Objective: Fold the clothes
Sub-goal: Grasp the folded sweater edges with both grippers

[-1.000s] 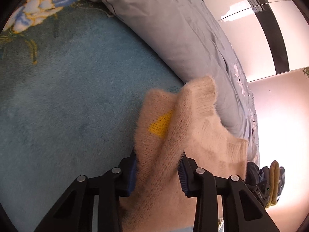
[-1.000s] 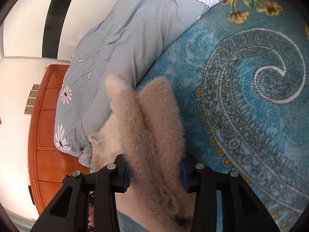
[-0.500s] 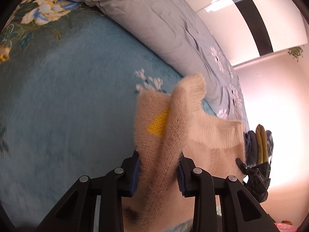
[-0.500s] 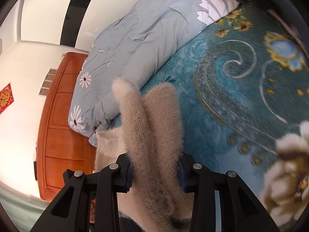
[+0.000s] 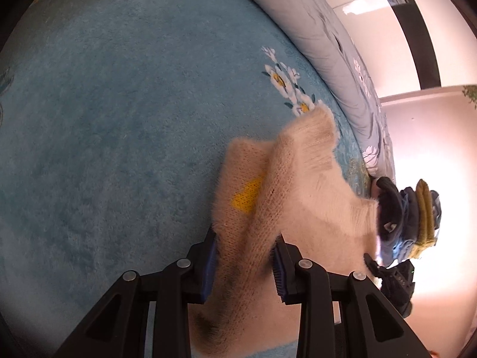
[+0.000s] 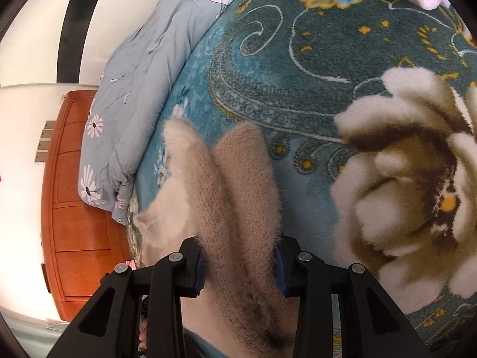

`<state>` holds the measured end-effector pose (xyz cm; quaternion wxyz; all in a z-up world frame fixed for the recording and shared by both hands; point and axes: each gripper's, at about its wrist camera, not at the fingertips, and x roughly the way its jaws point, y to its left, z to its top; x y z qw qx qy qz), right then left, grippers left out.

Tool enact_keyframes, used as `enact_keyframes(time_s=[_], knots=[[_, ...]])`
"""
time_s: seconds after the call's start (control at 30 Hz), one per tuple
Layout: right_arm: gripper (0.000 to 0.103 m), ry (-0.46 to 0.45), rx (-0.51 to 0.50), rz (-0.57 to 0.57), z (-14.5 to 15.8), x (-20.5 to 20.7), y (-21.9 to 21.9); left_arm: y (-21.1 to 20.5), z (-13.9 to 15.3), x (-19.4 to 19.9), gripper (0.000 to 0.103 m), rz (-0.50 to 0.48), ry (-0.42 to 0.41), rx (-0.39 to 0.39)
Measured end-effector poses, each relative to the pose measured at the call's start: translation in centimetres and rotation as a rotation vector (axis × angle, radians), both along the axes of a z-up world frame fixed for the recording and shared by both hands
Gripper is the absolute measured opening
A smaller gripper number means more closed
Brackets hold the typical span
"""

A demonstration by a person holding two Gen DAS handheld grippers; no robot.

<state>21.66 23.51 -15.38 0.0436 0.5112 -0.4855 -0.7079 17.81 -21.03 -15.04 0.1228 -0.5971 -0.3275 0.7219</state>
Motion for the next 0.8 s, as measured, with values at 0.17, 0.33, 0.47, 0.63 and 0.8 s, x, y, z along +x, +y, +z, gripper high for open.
enact_keyframes(time_s=[0.17,0.33,0.47,0.63,0.8], knots=[[0.044,-0.002,-0.018,0.005,-0.7,0.2,0.6,0.7,-0.1,-0.4,0.044,0.026,-0.021,0.02],[0.047,0.008,-0.028,0.004,-1.3,0.4,0.5,0.4,-0.9,-0.5,0.057,0.043,-0.037,0.033],[0.046,0.016,-0.021,0.003,-1.0,0.5,0.4,0.8,-0.7,-0.4,0.055,0.049,-0.036,0.037],[0.039,0.049,0.0,0.011,0.4,0.5,0.0,1.9,0.3,-1.0,0.039,0.05,-0.015,-0.018],[0.036,0.09,-0.011,0.022,2.4,0.5,0.0,2.6,3.4,-1.3,0.033,0.037,0.022,-0.028]])
